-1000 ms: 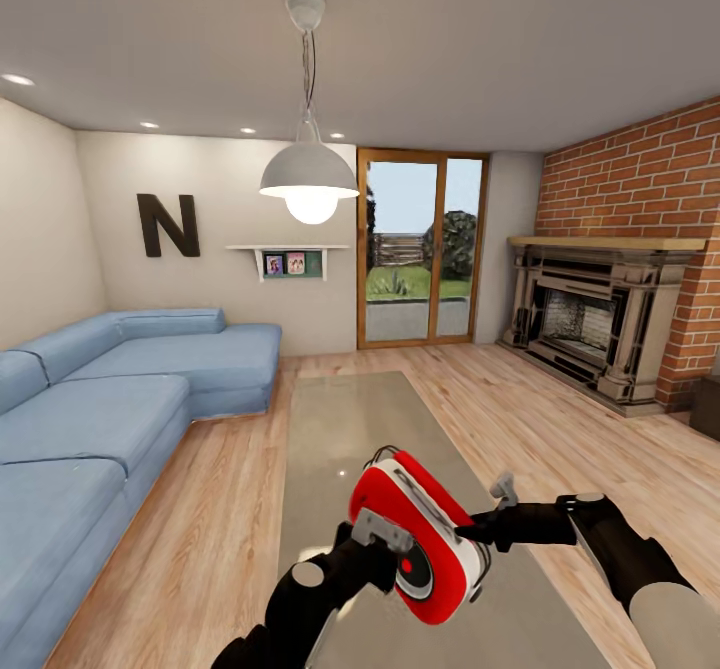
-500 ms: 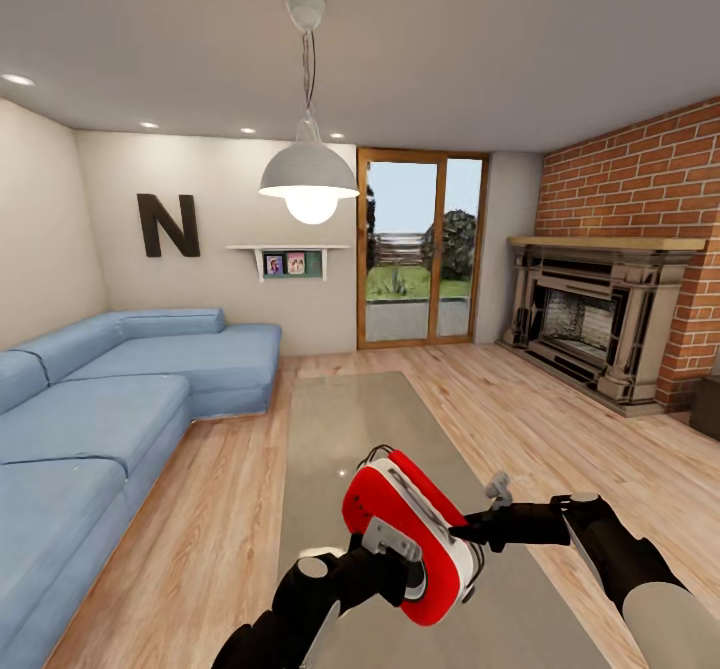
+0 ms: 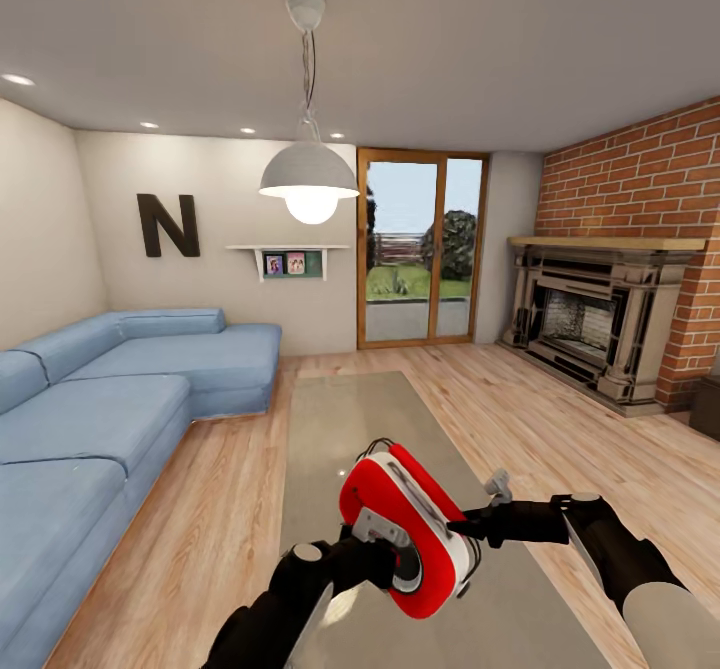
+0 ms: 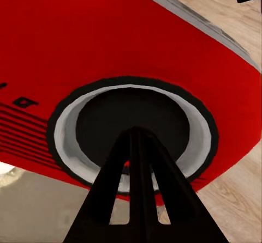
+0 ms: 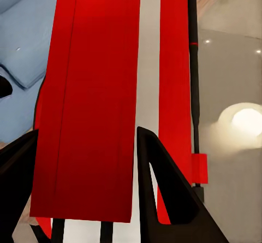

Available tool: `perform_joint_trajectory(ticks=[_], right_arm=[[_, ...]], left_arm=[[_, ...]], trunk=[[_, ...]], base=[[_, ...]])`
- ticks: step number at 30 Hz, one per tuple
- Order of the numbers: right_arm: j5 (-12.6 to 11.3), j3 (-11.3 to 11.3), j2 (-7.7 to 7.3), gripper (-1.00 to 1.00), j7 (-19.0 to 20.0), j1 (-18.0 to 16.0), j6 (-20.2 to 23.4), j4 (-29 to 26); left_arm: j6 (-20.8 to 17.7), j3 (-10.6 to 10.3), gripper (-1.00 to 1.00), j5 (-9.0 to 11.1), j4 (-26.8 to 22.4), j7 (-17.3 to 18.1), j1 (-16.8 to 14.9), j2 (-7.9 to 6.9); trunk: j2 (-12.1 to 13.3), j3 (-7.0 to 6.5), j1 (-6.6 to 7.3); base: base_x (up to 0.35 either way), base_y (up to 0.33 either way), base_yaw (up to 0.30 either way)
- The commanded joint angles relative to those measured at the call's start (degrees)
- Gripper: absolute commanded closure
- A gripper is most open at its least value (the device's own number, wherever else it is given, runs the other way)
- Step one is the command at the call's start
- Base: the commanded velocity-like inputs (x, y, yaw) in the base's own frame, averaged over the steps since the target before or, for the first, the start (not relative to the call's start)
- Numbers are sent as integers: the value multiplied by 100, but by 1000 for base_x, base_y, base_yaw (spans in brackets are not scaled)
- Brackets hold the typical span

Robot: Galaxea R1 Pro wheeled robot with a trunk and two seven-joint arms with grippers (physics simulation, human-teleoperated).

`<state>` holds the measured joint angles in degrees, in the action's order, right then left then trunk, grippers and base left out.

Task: Turn on the radio receiver that's on the table in the living room.

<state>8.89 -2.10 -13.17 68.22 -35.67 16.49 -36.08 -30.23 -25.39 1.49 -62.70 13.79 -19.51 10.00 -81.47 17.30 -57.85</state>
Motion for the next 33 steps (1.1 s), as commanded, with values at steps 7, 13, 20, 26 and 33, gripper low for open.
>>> perform_joint_trajectory(ticks=[7, 13, 20, 26, 33], right_arm=[[-18, 7, 4, 100, 14, -1, 4, -4], [-24, 8, 19, 100, 16, -1, 3, -4], [-31, 8, 350, 100, -5, -1, 3, 2], [-40, -11, 385, 100, -8, -1, 3, 4], [-363, -25, 387, 100, -17, -1, 3, 2]], left_arm=[[222, 180, 100, 17, 494, -2, -231, 0], [336, 180, 100, 36, 777, 16, -324, 0], [353, 167, 100, 52, 847, 29, -342, 0], [368, 158, 100, 295, 887, 36, -342, 0], [561, 165, 100, 307, 1238, 28, -366, 0]], trunk=[[0, 0, 0], [0, 0, 0], [0, 0, 0], [0, 0, 0], [0, 0, 0]], base=[[0, 0, 0], [0, 0, 0], [0, 0, 0], [0, 0, 0], [0, 0, 0]])
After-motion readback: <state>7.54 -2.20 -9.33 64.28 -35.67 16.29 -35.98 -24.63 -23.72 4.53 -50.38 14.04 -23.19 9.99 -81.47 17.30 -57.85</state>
